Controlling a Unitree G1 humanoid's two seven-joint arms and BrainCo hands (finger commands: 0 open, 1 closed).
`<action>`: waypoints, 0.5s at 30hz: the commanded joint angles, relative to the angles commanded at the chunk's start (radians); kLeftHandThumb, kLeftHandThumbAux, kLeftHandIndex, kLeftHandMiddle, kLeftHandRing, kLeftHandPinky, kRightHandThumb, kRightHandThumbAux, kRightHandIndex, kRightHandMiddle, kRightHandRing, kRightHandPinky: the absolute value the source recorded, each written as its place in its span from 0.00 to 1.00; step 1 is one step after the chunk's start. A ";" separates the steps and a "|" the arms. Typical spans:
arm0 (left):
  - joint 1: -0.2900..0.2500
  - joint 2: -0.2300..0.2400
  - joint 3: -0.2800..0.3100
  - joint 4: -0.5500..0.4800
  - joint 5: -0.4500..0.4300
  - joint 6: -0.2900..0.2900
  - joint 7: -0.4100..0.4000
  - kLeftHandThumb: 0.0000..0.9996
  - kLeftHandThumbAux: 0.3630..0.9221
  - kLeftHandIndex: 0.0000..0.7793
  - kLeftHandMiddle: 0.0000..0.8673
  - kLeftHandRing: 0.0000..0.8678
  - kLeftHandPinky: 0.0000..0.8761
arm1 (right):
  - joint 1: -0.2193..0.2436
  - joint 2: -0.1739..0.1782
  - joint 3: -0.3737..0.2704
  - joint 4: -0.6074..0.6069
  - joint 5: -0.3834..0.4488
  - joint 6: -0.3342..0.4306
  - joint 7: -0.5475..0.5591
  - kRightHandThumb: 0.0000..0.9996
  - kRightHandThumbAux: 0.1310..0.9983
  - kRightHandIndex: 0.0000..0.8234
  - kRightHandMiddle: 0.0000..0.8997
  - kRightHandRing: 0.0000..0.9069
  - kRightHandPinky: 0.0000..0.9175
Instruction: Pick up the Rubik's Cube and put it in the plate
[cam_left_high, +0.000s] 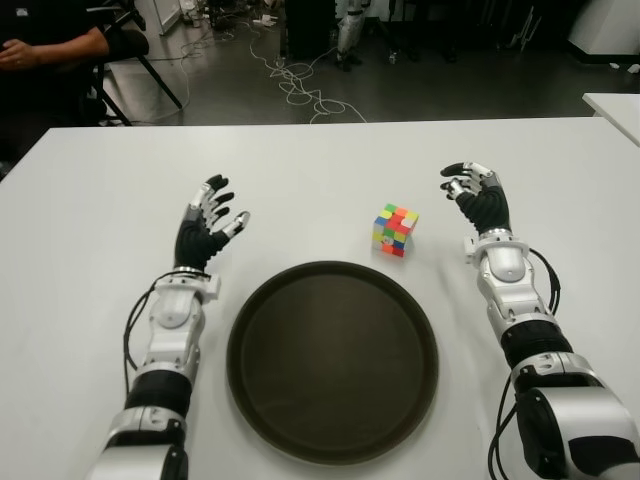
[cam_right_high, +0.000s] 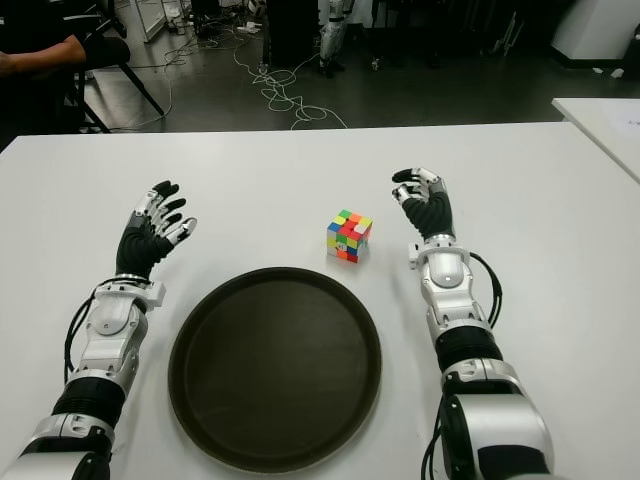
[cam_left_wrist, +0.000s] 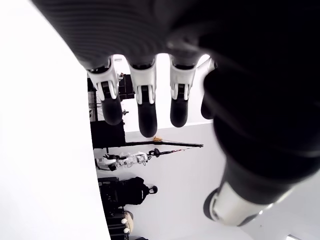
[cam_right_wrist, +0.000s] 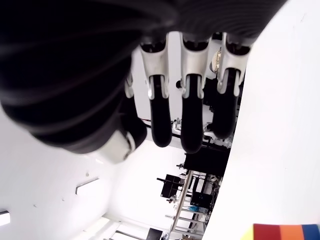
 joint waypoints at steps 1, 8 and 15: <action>0.000 0.000 0.000 0.000 0.000 0.000 0.000 0.07 0.80 0.12 0.15 0.15 0.15 | 0.000 0.000 0.000 0.000 0.001 0.001 0.001 0.69 0.69 0.50 0.41 0.42 0.44; 0.001 -0.002 -0.001 -0.010 0.003 0.004 0.007 0.07 0.80 0.14 0.16 0.15 0.14 | 0.000 -0.001 0.001 0.002 -0.002 0.001 -0.002 0.69 0.69 0.50 0.41 0.42 0.44; 0.002 -0.001 -0.002 -0.010 0.006 0.004 0.008 0.07 0.80 0.13 0.15 0.15 0.14 | 0.000 -0.001 0.002 0.002 -0.005 0.000 -0.006 0.69 0.69 0.50 0.41 0.42 0.44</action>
